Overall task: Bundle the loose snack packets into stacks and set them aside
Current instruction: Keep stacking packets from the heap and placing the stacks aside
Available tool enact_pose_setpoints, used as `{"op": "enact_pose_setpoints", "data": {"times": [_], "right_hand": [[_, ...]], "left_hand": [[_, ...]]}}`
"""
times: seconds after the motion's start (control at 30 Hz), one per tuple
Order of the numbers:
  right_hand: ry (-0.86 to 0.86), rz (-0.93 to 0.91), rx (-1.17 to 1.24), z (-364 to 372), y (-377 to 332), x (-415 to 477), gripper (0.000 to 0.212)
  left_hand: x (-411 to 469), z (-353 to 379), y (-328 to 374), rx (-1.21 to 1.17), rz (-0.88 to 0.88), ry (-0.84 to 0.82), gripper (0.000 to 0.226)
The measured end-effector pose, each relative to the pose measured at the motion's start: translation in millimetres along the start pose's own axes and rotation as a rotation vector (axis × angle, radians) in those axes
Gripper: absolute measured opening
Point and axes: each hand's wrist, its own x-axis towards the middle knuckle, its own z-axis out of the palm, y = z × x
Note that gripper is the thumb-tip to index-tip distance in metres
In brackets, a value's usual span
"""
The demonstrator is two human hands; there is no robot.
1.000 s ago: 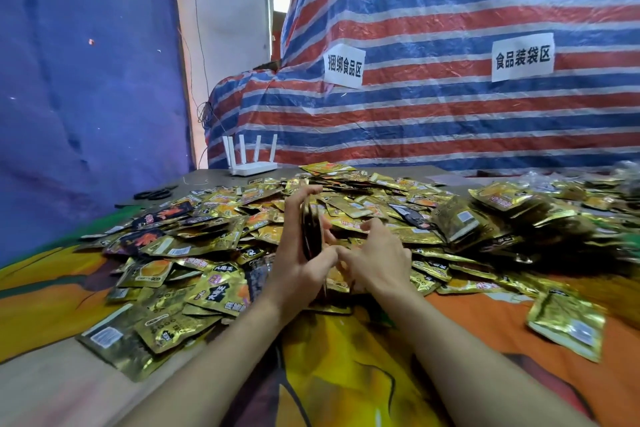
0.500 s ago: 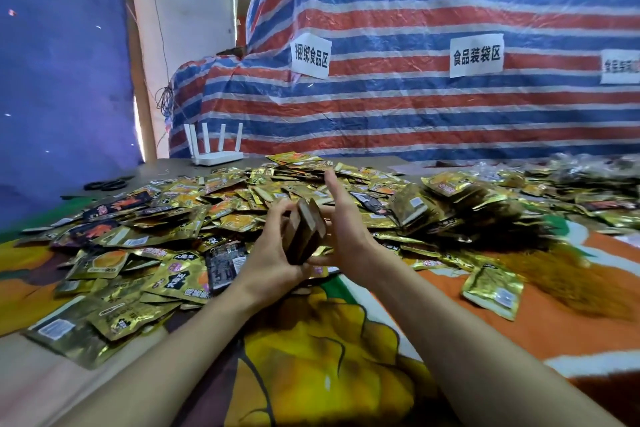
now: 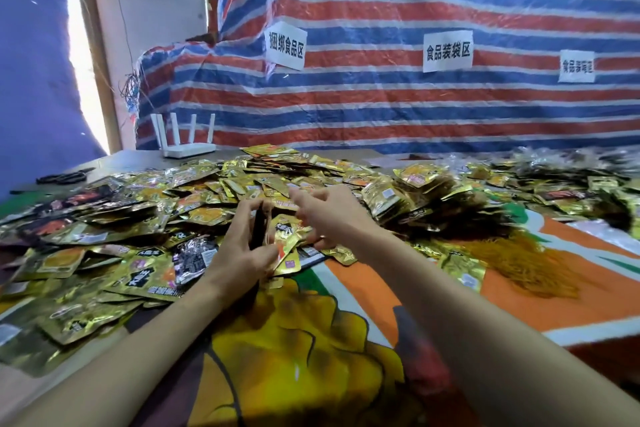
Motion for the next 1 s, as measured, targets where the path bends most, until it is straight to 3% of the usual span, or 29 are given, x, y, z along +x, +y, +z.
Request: {"op": "enact_pose_setpoints", "data": {"times": [0.1,0.23,0.4,0.63,0.7,0.8,1.0], "right_hand": [[0.043,0.041,-0.438,-52.7,26.5,-0.2,0.031],[0.072,0.260,-0.777,-121.2,53.4,-9.5,0.013],[-0.021,0.354,-0.901,-138.1,77.3,-21.0,0.023],[0.005,0.276,-1.096,-125.4,75.4,-18.7,0.007],[0.065,0.255,-1.055,-125.9,71.0,-15.8,0.008],[0.122,0.145,-0.755,-121.8,61.1,-6.8,0.011],[-0.010,-0.078,-0.378,-68.5,32.2,6.3,0.009]], "left_hand": [[0.4,-3.6,-2.9,-0.039,-0.021,0.020,0.053],[1.6,-3.3,-4.0,-0.017,-0.041,-0.003,0.051],[4.1,-3.9,-6.9,-0.015,-0.073,-0.028,0.051],[6.5,-6.9,-6.1,-0.084,-0.105,0.035,0.058],[7.8,-8.7,-5.7,-0.127,-0.117,0.061,0.059],[9.7,-11.6,-5.3,-0.264,-0.160,0.099,0.059],[10.2,-12.7,3.5,-0.433,-0.268,0.097,0.058]]}}
